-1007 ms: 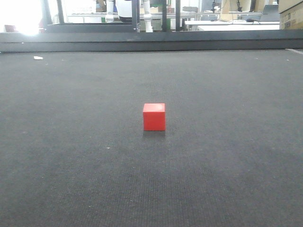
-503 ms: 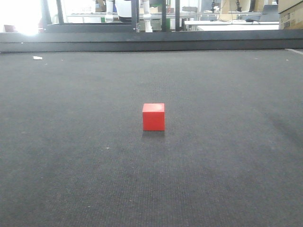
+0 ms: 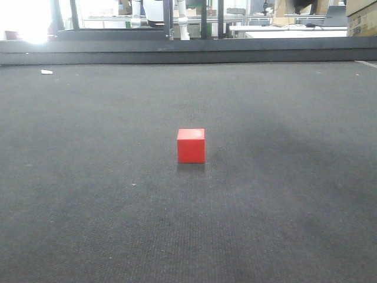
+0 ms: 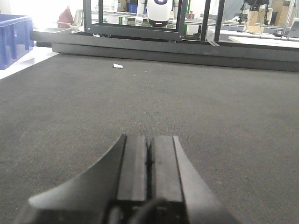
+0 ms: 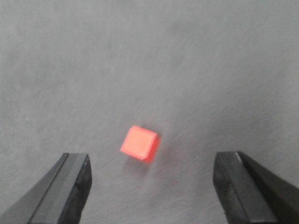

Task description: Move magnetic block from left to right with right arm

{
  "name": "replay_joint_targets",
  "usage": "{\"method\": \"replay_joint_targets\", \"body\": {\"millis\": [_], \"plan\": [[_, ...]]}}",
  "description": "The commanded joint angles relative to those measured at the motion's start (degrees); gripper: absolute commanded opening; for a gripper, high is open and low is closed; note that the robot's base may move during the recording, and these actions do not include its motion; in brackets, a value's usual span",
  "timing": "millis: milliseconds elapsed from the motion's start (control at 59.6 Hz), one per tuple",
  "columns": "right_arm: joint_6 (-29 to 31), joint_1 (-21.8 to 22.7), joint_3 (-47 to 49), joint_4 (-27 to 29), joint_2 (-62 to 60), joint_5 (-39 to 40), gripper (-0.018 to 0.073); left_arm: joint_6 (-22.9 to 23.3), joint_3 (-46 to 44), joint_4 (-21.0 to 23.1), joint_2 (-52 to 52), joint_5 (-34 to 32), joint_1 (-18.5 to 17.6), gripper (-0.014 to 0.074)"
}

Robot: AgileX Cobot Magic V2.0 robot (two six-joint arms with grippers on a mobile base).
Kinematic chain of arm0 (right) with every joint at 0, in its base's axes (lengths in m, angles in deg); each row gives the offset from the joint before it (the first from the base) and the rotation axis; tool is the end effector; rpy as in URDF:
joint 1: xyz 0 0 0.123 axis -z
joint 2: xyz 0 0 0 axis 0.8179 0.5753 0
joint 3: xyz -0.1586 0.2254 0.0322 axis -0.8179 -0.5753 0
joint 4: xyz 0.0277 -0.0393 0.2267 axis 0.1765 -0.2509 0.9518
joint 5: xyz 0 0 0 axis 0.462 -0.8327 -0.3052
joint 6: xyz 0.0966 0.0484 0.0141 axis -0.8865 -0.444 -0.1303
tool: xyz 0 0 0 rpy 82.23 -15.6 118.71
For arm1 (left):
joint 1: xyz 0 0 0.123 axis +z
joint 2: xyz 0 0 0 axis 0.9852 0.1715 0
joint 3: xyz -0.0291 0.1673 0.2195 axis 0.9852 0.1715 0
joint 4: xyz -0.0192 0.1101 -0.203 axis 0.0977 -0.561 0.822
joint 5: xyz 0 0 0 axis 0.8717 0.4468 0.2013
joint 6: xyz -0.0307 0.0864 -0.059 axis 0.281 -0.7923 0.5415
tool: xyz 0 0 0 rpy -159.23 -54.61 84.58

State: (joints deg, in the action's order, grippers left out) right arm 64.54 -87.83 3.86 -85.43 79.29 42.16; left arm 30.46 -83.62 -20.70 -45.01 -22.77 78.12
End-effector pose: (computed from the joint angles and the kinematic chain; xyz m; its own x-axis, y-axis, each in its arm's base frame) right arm 0.2472 0.1585 0.3382 -0.7165 -0.0124 -0.6974 -0.2849 0.9179 0.2763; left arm 0.0619 -0.0022 0.2035 0.0541 -0.0450 -0.9975 0.0374 0.9984 -0.0431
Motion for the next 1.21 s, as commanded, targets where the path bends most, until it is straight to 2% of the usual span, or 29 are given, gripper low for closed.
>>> {"method": "replay_joint_targets", "body": {"millis": [0, 101, 201, 369, 604, 1007, 1091, 1192], "plan": [[-7.30, -2.59, 6.42, -4.41, 3.79, -1.74, 0.0624, 0.25, 0.59, 0.00, -0.81, -5.07, 0.06, -0.0116], [-14.50, -5.24, 11.55, -8.40, 9.71, -6.21, 0.0624, 0.25, 0.59, 0.00, -0.81, -5.07, 0.06, -0.0116], [-18.16, -7.12, 15.96, -11.47, 15.43, -10.62, 0.0624, 0.25, 0.59, 0.00, -0.81, -5.07, 0.06, -0.0116], [-19.54, -7.99, 21.42, -12.22, 22.68, -15.48, 0.0624, 0.25, 0.59, 0.00, -0.81, -5.07, 0.06, -0.0116], [-21.59, -8.07, 26.60, -12.22, 30.18, -17.82, 0.0624, 0.25, 0.59, 0.00, -0.81, -5.07, 0.06, -0.0116], [-21.59, -7.24, 27.25, -12.11, 36.27, -18.28, 0.0621, 0.25, 0.59, 0.00, -0.81, -5.07, 0.06, -0.0116], [-21.59, -7.18, 27.25, -12.09, 36.45, -17.87, 0.0581, 0.25, 0.59, 0.00, -0.81, -5.07, 0.06, -0.0116], [-21.59, -7.18, 27.25, -11.74, 36.45, -17.03, 0.0458, 0.25, 0.59, 0.00, -0.81, -5.07, 0.06, -0.0116]]}}
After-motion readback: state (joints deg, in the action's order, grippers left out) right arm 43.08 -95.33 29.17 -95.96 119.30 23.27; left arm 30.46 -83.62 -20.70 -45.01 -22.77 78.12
